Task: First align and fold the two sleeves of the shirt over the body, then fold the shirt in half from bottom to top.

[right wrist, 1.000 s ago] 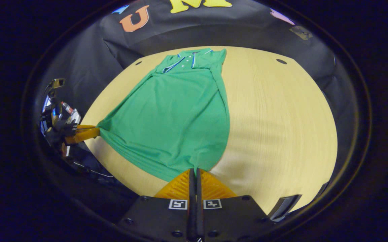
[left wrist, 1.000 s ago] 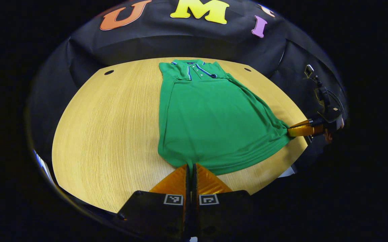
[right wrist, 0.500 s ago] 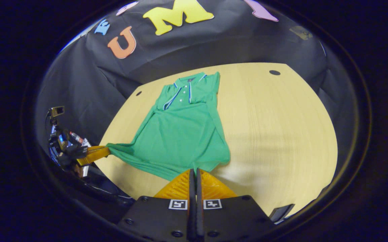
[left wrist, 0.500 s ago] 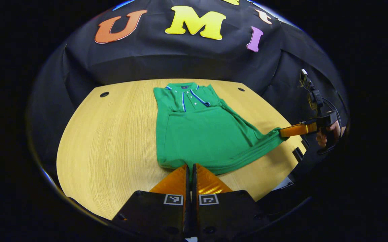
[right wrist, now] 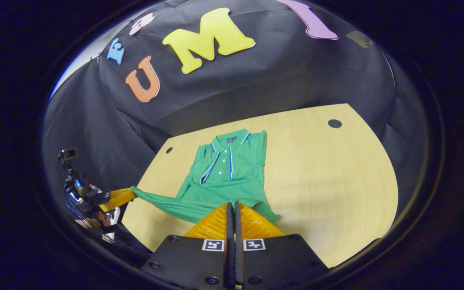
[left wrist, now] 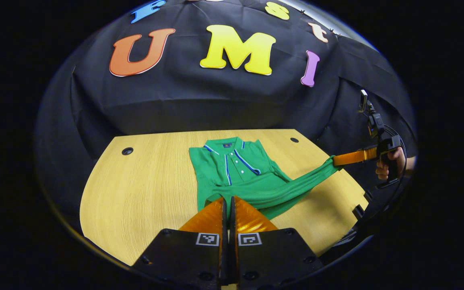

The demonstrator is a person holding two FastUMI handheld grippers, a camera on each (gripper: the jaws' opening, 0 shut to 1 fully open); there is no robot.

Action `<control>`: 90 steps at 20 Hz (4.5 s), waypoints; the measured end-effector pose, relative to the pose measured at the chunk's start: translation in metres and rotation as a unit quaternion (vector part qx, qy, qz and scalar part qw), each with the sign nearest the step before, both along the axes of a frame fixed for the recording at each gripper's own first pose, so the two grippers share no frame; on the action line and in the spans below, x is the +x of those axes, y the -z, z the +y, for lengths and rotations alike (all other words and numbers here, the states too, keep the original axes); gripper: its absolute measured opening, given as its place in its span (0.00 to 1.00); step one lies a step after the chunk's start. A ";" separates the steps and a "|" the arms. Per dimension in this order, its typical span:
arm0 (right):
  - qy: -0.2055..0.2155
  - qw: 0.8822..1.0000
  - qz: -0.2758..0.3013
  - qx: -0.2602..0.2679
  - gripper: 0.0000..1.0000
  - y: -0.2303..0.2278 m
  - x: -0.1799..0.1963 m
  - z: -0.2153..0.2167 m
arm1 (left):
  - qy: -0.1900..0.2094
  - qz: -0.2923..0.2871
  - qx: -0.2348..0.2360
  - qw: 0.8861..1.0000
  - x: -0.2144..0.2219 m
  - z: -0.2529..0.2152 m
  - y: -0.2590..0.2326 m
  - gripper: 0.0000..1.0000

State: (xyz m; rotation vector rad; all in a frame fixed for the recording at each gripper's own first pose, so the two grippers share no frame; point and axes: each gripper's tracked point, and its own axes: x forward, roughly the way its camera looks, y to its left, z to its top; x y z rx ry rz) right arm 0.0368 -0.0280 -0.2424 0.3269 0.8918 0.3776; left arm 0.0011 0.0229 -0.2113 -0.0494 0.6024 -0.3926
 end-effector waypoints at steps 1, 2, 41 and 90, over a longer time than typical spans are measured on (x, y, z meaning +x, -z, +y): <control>0.001 1.000 -0.006 0.000 0.02 -0.004 0.014 0.001 | -0.004 -0.008 -0.005 1.000 0.014 0.000 -0.007 0.03; 0.001 1.000 -0.013 -0.002 0.02 -0.007 0.029 0.001 | -0.007 -0.017 -0.009 1.000 0.029 0.000 -0.012 0.03; 0.048 0.985 -0.079 -0.146 0.34 0.150 0.303 0.035 | -0.106 0.008 0.015 0.994 0.299 0.010 0.139 0.50; 0.136 0.887 -0.413 -0.157 0.93 -0.239 -0.068 0.103 | -0.178 -0.273 0.015 0.945 -0.050 0.017 -0.231 0.99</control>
